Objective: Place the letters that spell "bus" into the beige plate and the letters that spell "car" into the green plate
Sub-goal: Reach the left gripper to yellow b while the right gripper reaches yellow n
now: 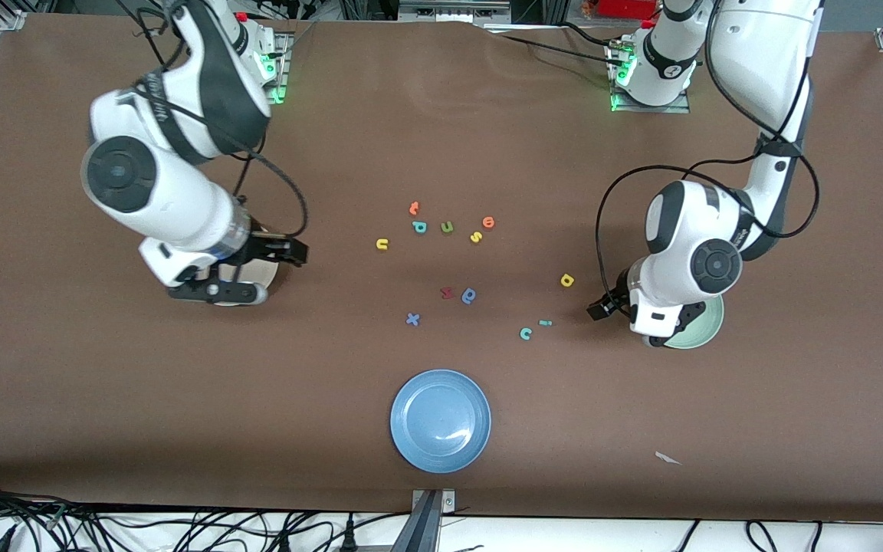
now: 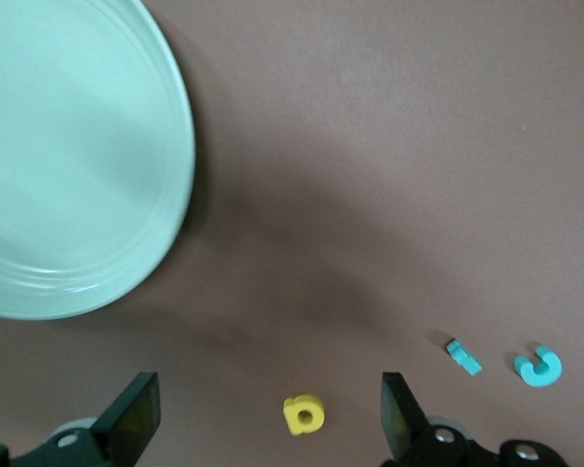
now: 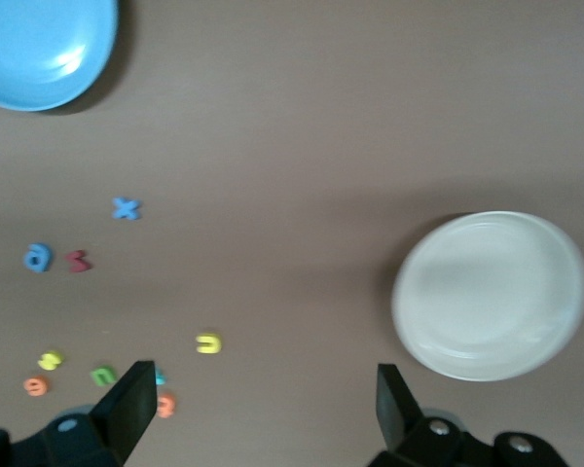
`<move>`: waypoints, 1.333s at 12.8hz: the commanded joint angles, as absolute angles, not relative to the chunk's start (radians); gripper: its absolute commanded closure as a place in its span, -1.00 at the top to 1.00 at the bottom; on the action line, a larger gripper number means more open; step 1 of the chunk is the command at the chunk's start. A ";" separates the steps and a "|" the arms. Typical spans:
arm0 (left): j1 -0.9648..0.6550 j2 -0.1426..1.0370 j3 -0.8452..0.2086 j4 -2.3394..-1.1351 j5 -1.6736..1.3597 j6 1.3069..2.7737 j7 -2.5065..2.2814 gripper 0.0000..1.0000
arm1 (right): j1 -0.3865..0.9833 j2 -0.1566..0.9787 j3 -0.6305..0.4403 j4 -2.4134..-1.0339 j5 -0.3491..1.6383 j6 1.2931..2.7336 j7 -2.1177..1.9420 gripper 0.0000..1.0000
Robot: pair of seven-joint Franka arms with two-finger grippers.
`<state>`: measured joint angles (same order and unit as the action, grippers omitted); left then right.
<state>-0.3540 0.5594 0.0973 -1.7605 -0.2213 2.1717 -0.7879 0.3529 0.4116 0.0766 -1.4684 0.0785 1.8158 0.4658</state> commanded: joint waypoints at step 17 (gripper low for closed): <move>-0.448 0.528 0.049 -1.990 -0.244 2.456 -1.149 0.72 | 0.296 0.505 0.321 -2.017 -0.152 2.543 0.636 1.00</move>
<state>-0.4368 0.5650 0.0438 -1.9505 -0.2216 2.4438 -1.1131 0.3104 0.4778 0.3034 -2.0179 -0.1064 2.5082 0.6044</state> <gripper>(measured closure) 0.128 0.000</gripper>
